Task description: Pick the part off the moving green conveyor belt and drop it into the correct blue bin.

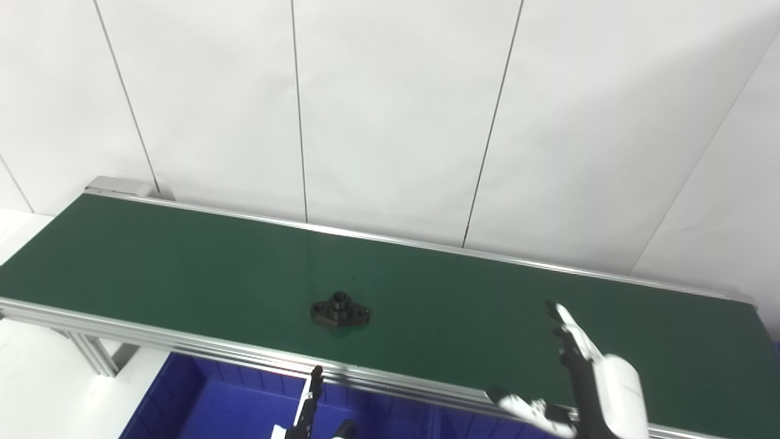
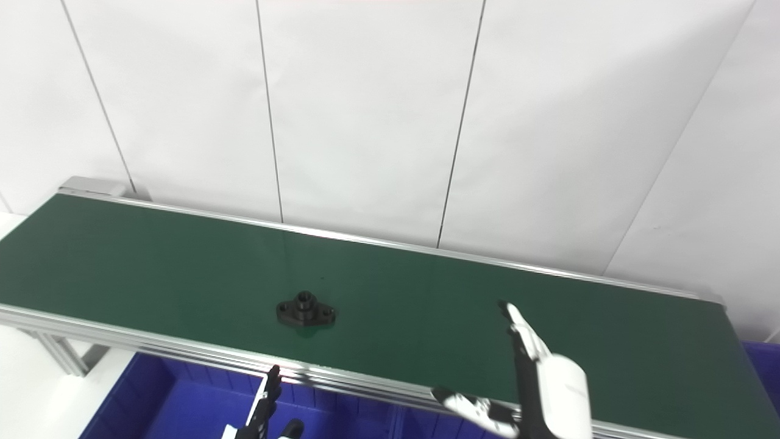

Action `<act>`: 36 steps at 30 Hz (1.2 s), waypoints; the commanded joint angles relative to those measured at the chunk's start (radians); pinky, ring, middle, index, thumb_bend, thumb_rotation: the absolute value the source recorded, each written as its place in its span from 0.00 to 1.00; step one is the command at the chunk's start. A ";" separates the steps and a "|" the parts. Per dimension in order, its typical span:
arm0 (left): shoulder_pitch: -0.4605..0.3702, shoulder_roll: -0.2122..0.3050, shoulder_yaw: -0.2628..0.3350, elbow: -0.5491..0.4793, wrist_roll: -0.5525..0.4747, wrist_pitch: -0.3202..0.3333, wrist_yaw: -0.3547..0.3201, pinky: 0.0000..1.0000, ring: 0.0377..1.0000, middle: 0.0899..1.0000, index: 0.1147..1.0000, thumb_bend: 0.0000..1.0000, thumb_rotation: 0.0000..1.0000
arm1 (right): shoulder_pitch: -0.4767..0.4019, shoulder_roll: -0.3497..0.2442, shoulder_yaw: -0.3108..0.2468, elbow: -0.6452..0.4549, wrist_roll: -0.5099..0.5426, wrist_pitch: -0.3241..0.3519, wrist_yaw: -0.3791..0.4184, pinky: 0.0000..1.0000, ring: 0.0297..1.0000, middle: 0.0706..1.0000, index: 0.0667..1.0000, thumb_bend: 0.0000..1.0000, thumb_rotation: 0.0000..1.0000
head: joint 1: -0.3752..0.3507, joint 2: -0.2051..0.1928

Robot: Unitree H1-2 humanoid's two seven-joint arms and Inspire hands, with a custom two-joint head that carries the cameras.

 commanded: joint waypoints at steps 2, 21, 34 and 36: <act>-0.009 -0.017 -0.017 -0.040 -0.015 0.002 -0.020 1.00 1.00 1.00 1.00 0.63 0.90 | -0.095 0.011 0.038 -0.001 -0.082 0.087 0.044 0.64 0.79 0.84 0.88 0.99 0.60 | 0.001 -0.001; 0.011 -0.025 -0.030 -0.083 -0.009 0.017 -0.021 1.00 1.00 1.00 1.00 0.61 0.91 | -0.370 0.020 0.199 0.339 -0.165 0.265 0.082 0.62 0.76 0.81 0.88 1.00 0.63 | -0.013 0.016; 0.032 -0.038 -0.046 -0.117 0.014 0.019 -0.011 1.00 1.00 1.00 1.00 0.60 0.95 | -0.460 0.032 0.279 0.502 -0.133 0.324 0.093 0.59 0.73 0.81 0.91 1.00 0.64 | -0.018 0.041; 0.034 -0.041 -0.048 -0.118 0.017 0.016 -0.009 1.00 1.00 1.00 1.00 0.60 0.95 | -0.466 0.029 0.292 0.517 -0.132 0.330 0.092 0.59 0.73 0.81 0.91 1.00 0.65 | -0.015 0.044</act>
